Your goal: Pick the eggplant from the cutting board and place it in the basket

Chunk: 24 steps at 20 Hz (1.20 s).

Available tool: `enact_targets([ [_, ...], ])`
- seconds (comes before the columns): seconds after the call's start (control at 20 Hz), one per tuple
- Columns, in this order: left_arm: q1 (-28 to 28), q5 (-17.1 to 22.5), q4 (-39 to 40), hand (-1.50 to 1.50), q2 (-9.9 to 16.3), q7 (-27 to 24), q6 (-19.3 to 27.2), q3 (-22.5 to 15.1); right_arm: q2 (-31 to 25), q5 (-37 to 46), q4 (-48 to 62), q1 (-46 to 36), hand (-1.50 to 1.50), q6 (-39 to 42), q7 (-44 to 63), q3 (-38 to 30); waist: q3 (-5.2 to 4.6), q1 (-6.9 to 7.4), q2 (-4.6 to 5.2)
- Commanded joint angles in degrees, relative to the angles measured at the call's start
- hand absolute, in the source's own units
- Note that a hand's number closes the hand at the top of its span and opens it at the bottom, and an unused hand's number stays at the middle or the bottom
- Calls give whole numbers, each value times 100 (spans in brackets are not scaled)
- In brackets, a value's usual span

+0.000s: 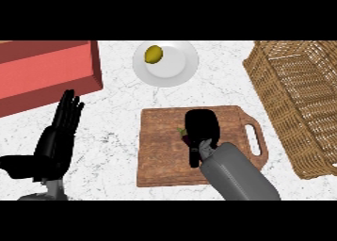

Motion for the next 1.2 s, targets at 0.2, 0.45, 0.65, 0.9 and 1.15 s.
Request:
enact_targets([
  [0.2, 188, -39, -25, 0, -42, -142, -151, 93, 112, 134, 266, -229, 150, 63, -65, 391, 6, 21, 35],
  [0.45, 16, -198, -81, 0, -240, 96, -30, -167, 112, 479, 686, -347, 150, -577, 111, -572, 9, 60, 63],
  [0.65, -20, -159, -129, 0, -119, 24, 28, 71, -357, 420, 869, -355, 150, -1381, 1522, -2303, 28, -88, 225],
  [0.9, -196, -173, -154, 0, -192, -29, -32, -74, -650, 767, 1349, -1008, 150, -2292, 2695, -3173, 14, 260, 350],
  [1.15, -240, -198, -59, 0, -238, -10, -135, -252, -755, 1388, 1730, -1752, 150, -3407, 3178, -3620, 11, 566, 338],
])
